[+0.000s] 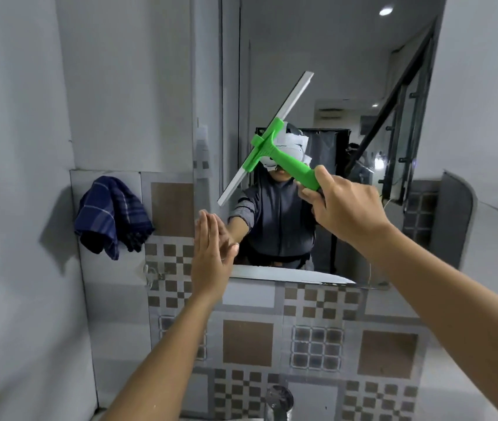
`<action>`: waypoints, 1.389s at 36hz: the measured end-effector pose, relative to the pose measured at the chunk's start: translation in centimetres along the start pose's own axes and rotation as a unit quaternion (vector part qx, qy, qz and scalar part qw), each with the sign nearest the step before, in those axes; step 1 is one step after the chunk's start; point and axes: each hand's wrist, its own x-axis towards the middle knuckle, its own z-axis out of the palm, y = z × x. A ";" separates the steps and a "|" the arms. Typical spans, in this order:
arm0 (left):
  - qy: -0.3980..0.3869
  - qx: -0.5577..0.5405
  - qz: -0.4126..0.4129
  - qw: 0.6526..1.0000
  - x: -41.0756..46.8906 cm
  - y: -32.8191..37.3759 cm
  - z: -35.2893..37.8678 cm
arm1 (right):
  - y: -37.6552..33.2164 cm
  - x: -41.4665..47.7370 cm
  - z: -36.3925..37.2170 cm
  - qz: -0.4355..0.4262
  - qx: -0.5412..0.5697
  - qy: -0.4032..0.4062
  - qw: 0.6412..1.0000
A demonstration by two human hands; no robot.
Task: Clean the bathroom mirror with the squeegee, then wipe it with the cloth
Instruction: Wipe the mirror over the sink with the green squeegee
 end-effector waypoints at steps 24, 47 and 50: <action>-0.005 0.023 -0.008 1.000 0.3 0.1 0.1 | 7.0 -5.1 -2.3 0.031 -0.065 -0.034 0.997; -0.014 0.014 -0.013 1.000 0.0 0.2 -0.4 | 3.8 -10.7 -0.2 0.203 0.024 -0.030 0.978; -0.018 0.014 -0.008 1.000 0.0 0.4 -0.6 | 3.0 -11.4 0.3 0.227 0.034 -0.029 0.973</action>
